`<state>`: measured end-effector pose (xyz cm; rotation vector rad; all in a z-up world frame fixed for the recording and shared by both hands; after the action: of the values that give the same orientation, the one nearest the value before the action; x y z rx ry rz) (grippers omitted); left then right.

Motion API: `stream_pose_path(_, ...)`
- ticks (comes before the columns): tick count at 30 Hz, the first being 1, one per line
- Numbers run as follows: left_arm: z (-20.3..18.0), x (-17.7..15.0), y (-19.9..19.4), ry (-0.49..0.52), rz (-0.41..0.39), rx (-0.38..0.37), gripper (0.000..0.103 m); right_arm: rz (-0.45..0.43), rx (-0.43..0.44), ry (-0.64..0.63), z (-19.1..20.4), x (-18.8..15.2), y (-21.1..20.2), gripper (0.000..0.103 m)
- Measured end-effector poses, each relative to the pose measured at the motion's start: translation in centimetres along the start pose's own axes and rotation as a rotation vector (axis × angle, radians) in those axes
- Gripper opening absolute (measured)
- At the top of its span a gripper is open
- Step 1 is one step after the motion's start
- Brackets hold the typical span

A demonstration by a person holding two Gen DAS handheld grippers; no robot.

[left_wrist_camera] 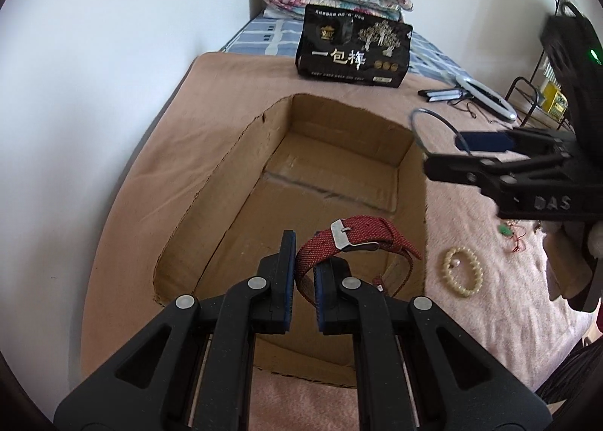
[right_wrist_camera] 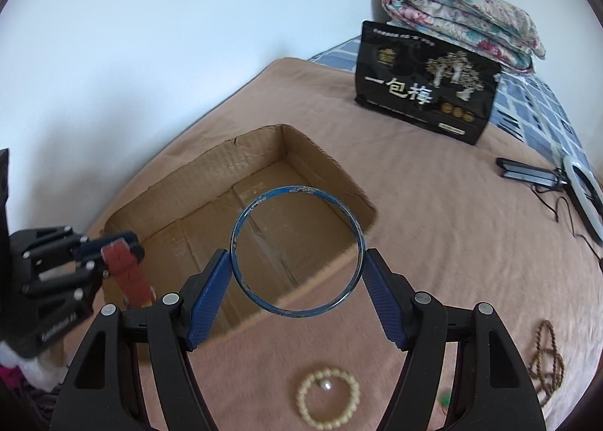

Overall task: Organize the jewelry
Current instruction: 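Carry the red watch and blue bangle into the cardboard box and open both tools, then withdraw both tools from the box toward the remaining jewelry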

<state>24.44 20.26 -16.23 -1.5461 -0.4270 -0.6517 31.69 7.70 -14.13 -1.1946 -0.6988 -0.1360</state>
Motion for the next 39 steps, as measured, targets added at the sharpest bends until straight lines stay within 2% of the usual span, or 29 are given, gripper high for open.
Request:
stream_pose_path(9,1.3,-0.4,1.0,-0.047,0.029,-0.007,0.007,0.033,0.000,0.023,1.2,0.6,3.4,0.071)
stream_pose_path(16,1.4,-0.6,1.5,-0.052,0.046,-0.002,0.007,0.037,-0.016,0.019,1.2,0.7,3.9,0.071)
stream_pose_path(17,1.4,-0.7,1.6,-0.052,0.053,0.001,0.014,0.042,-0.021,0.018,1.1,0.7,4.0,0.071)
stream_pose_path(18,1.4,-0.7,1.7,-0.053,0.059,0.000,0.030,0.044,-0.022,0.019,1.1,0.7,4.0,0.071)
stream_pose_path(20,1.5,-0.8,1.8,-0.055,0.066,0.020,0.051,0.046,-0.025,0.023,0.9,0.7,3.9,0.073)
stream_pose_path(23,1.4,-0.5,1.5,-0.051,0.049,0.022,0.052,0.042,-0.033,0.033,0.6,0.7,3.5,0.076)
stream_pose_path(39,-0.2,1.8,-0.5,-0.062,-0.022,0.002,0.052,-0.012,-0.076,0.071,-2.6,0.3,-0.5,0.077)
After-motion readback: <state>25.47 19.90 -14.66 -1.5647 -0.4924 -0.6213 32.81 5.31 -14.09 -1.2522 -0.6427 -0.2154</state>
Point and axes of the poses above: each gripper's, at about its wrist camera, not at the fingertips, and y roughly the way its jaws point, z to its left, x to its top, the point moved 8 cm from there along y, roughly the way its jaws point, and after that the axes turned 8 degrees about y, right-handed, at the moved point
